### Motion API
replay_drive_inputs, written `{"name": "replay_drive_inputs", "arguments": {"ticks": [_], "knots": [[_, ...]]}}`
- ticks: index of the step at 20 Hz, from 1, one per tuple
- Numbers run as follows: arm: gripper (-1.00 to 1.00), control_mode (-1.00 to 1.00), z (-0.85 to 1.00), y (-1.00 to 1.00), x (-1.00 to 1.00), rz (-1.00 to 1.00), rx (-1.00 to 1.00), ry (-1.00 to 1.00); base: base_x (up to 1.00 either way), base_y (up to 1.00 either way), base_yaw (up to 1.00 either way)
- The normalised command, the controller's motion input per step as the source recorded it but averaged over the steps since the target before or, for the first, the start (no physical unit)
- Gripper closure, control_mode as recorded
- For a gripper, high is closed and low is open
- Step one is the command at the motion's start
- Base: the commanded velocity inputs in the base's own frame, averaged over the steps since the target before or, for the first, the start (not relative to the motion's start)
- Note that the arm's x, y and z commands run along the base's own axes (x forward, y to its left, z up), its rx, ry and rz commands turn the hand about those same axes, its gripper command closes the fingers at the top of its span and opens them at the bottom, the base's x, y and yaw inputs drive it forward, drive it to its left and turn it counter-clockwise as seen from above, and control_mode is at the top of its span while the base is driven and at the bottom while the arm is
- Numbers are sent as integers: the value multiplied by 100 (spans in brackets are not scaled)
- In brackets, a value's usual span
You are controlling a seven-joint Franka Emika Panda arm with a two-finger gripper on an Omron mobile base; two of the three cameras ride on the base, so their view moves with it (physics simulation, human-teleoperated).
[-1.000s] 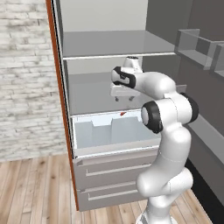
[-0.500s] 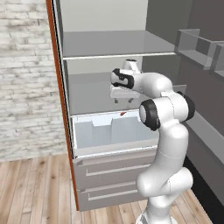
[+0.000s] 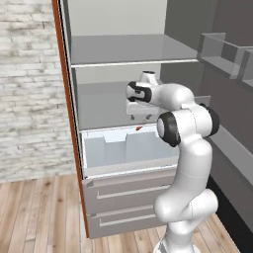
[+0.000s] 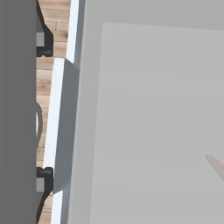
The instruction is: Fully open the fridge drawer.
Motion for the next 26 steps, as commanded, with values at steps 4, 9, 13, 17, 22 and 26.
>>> {"name": "replay_drive_inputs", "arguments": {"ticks": [4, 9, 13, 17, 22, 26], "knots": [[-100, -100, -17, -14, -9, 0, 0, -2, 0, 0, 0], [-100, -100, -12, -4, -8, 0, 0, -2, 0, 0, 0], [-100, -100, 0, 0, 0, 0, 0, 0, 0, 0, 0], [-100, -100, -1, 0, 0, 0, 0, -2, 0, 0, 0], [-100, -100, 0, 0, 5, -1, 0, -2, 0, 0, 0], [-100, -100, -4, 0, 11, -1, 0, 0, 0, 0, 0]]}}
